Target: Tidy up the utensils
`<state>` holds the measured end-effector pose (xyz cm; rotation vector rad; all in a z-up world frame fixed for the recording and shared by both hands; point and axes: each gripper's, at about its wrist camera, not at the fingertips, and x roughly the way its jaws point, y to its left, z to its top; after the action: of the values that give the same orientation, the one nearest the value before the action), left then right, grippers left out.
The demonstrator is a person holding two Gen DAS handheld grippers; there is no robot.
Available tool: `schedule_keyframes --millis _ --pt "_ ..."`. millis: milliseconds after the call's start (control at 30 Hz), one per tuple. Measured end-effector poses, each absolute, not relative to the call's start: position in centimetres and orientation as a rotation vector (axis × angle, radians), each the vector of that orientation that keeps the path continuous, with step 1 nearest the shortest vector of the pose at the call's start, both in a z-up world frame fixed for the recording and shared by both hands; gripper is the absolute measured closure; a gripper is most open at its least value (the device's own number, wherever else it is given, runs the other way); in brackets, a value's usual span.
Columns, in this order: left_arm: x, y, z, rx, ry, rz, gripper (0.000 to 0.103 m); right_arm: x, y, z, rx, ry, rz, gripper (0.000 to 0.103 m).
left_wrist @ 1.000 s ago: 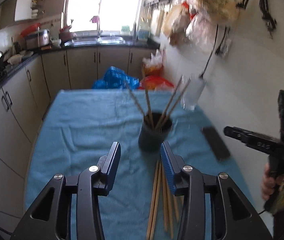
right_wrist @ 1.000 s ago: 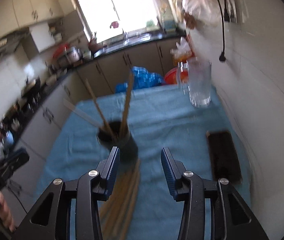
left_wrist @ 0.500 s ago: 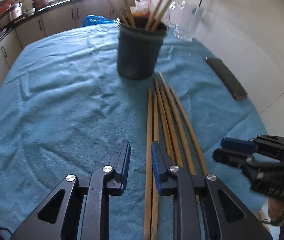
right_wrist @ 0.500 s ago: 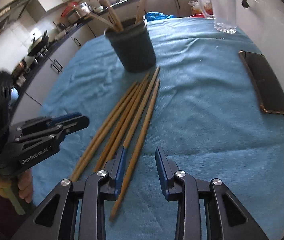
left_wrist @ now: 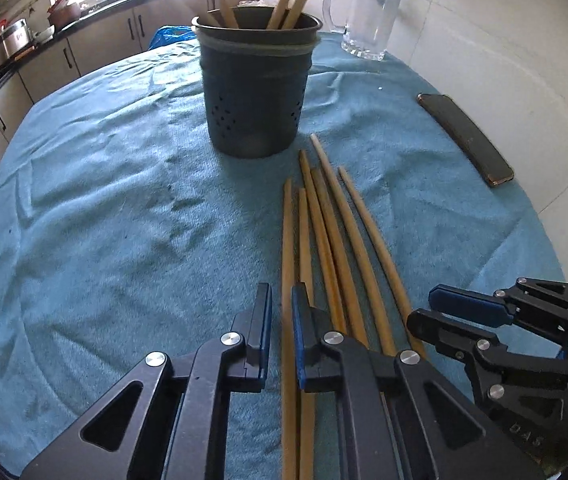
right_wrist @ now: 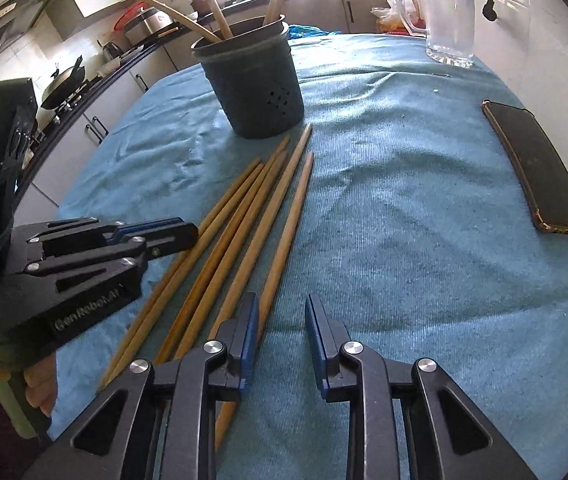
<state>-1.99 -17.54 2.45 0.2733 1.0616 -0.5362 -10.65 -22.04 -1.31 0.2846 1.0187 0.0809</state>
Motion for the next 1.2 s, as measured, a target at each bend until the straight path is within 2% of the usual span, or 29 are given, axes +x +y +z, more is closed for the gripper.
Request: schedule_keyframes --millis 133,233,567,633,733,1200 --pt "-1.8 -18.5 2.1 0.318 1.052 -0.494 0.097 -10.1 -21.9 -1.5 0.288 1.018 0.046 0.093" --pt "-1.0 -17.5 2.2 0.231 1.092 -0.488 0.097 -10.1 -22.4 -1.5 0.313 1.020 0.031 0.095" --pt "-1.0 -11.7 2.6 0.127 1.202 -0.419 0.096 -13.4 -25.4 -1.2 0.285 1.076 -0.048 0.094" --pt "-0.6 -11.6 2.5 0.123 1.208 -0.421 0.096 -13.3 -26.0 -1.2 0.288 1.083 -0.046 0.091" --pt "0.7 -11.7 2.3 0.101 1.217 -0.417 0.093 -12.3 -26.4 -1.1 0.278 1.088 -0.058 0.090" --pt "4.2 -13.2 2.0 0.080 1.221 -0.434 0.093 -4.6 -26.0 -1.1 0.185 1.133 -0.087 0.090"
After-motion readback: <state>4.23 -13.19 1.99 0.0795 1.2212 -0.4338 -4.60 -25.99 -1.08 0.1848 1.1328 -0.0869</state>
